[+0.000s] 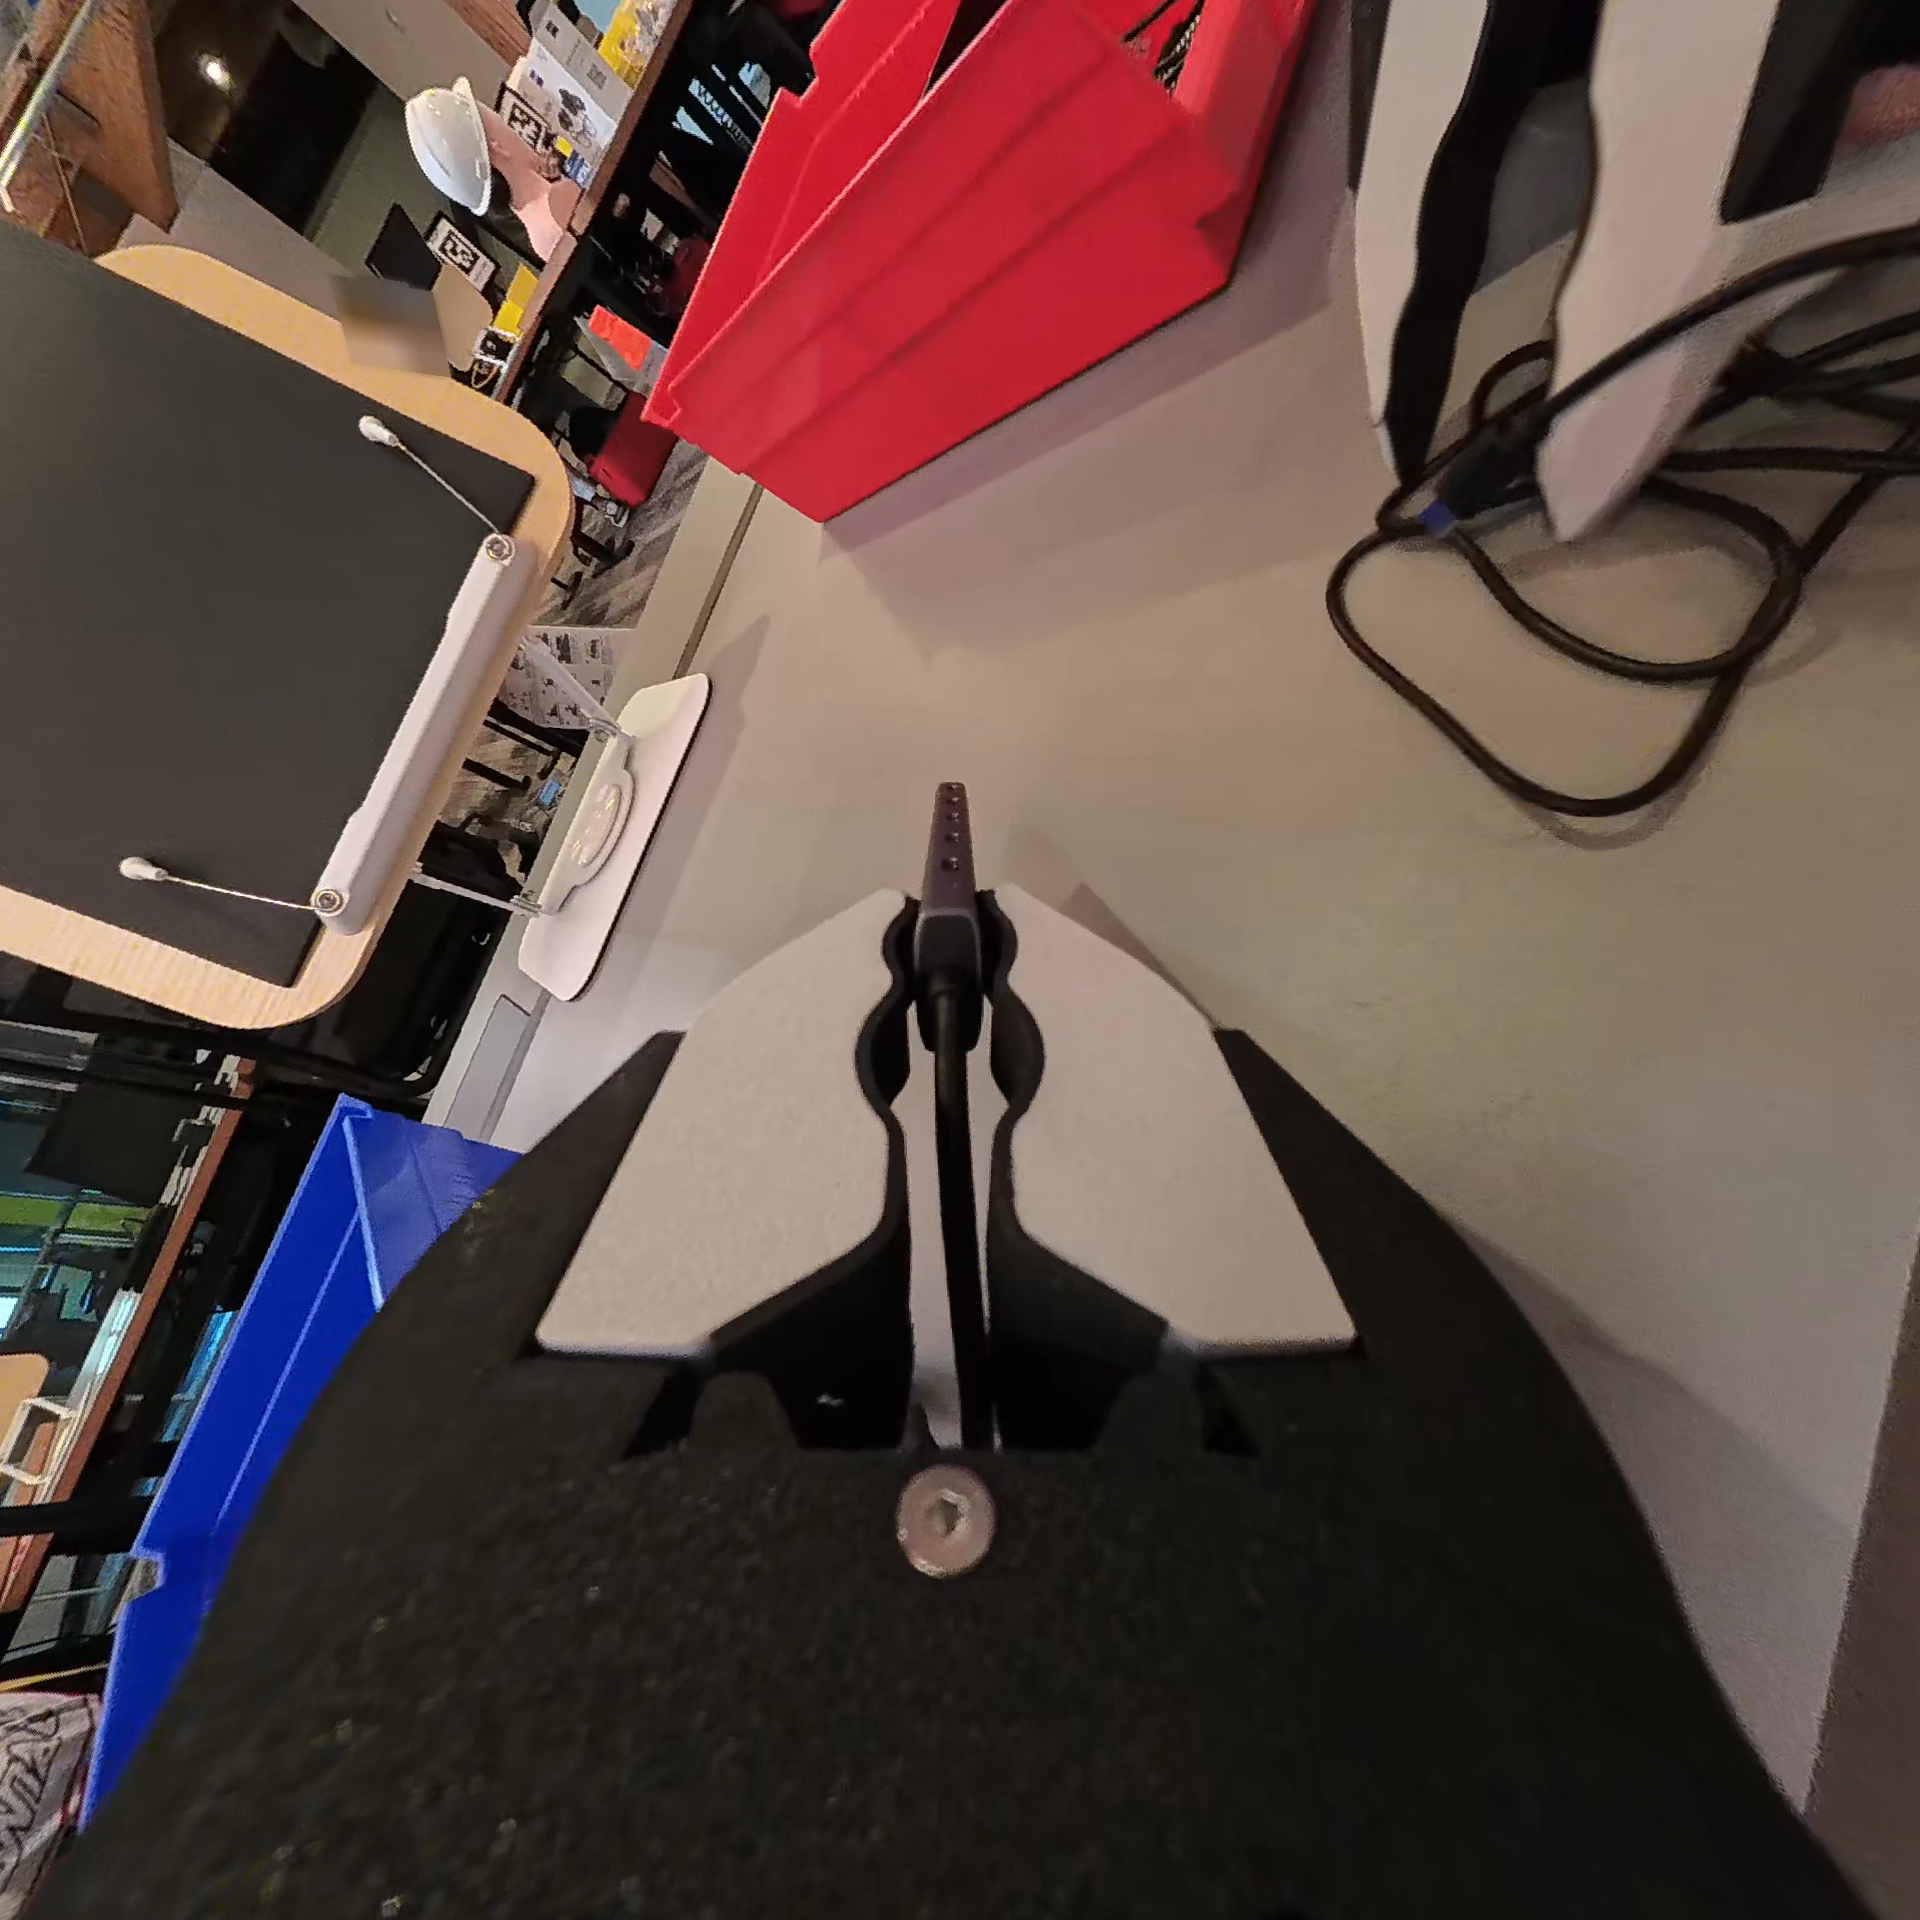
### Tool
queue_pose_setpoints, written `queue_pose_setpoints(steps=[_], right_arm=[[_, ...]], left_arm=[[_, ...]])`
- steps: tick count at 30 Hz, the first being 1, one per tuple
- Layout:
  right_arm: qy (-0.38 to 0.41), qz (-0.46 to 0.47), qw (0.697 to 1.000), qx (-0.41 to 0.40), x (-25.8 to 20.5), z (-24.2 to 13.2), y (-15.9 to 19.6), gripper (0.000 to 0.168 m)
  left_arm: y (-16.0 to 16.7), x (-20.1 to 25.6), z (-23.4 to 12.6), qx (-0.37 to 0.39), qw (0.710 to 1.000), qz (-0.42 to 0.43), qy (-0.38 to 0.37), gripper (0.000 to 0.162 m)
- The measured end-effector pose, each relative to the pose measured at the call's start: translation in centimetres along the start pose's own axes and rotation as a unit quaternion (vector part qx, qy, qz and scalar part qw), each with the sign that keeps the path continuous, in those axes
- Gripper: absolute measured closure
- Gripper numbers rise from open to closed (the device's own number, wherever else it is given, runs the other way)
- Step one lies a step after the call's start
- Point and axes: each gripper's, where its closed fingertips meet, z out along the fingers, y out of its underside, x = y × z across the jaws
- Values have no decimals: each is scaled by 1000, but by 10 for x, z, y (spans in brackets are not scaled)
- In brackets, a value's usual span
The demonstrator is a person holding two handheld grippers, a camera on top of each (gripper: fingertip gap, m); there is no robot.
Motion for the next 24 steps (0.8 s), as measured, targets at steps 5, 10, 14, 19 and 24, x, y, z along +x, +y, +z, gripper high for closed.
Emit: queue_pose_setpoints(steps=[5, 10, 14, 19, 24], right_arm=[[-1, -8, 1000, -22, 0, -4, 5, 165], [82, -45, 995, 25, 30, -45, -26, 166], [205, -52, 974, 84, 92, -124, -60, 166], [311, -27, 939, 145, 165, -231, -91, 166], [354, -14, 925, 137, 227, -251, -95, 166]], left_arm=[[-7, 1, -3, 5, 1000, 13, 0, 152], [-12, 4, -5, 8, 1000, 25, -1, 152], [-16, 6, -8, 8, 999, 43, -6, 152], [-18, 4, -10, 9, 998, 53, -14, 152], [-17, 4, -9, 10, 999, 36, -6, 152]])
